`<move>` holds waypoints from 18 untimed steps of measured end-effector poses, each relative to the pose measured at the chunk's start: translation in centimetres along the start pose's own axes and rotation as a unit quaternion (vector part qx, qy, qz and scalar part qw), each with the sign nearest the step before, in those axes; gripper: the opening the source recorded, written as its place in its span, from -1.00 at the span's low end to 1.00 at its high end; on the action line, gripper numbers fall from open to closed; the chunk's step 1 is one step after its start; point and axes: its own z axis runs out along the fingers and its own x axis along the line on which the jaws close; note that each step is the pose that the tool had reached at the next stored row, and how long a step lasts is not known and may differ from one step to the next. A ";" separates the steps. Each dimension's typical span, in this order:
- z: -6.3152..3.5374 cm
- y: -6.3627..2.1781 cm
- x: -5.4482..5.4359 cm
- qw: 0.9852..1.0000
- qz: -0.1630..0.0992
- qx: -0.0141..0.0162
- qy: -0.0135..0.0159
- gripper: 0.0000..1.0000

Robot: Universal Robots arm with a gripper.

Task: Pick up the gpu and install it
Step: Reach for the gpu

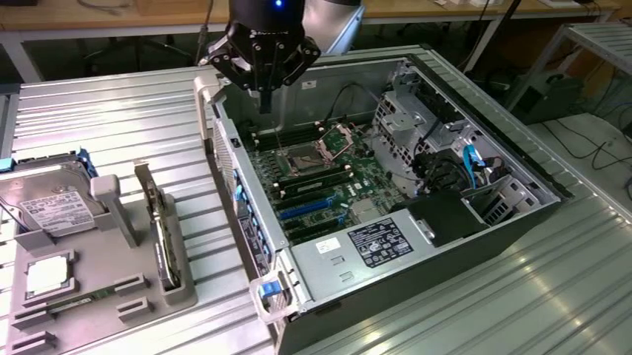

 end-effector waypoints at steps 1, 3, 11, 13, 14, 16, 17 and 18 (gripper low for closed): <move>0.00 -0.01 0.1 1.000 0.000 0.000 0.000 -0.79; -0.01 -0.02 0.3 1.000 0.000 0.000 0.000 -0.79; -0.04 -0.12 1.4 1.000 0.000 0.000 0.000 -0.79; -0.05 -0.14 1.6 1.000 0.000 0.000 0.000 -0.79; -0.05 -0.14 1.7 1.000 0.000 0.000 0.000 -0.79; -0.06 -0.17 2.0 1.000 0.000 0.000 0.000 -0.79; -0.06 -0.18 2.1 1.000 0.000 0.000 0.000 -0.79; -0.06 -0.19 2.2 1.000 0.000 0.000 0.000 -0.79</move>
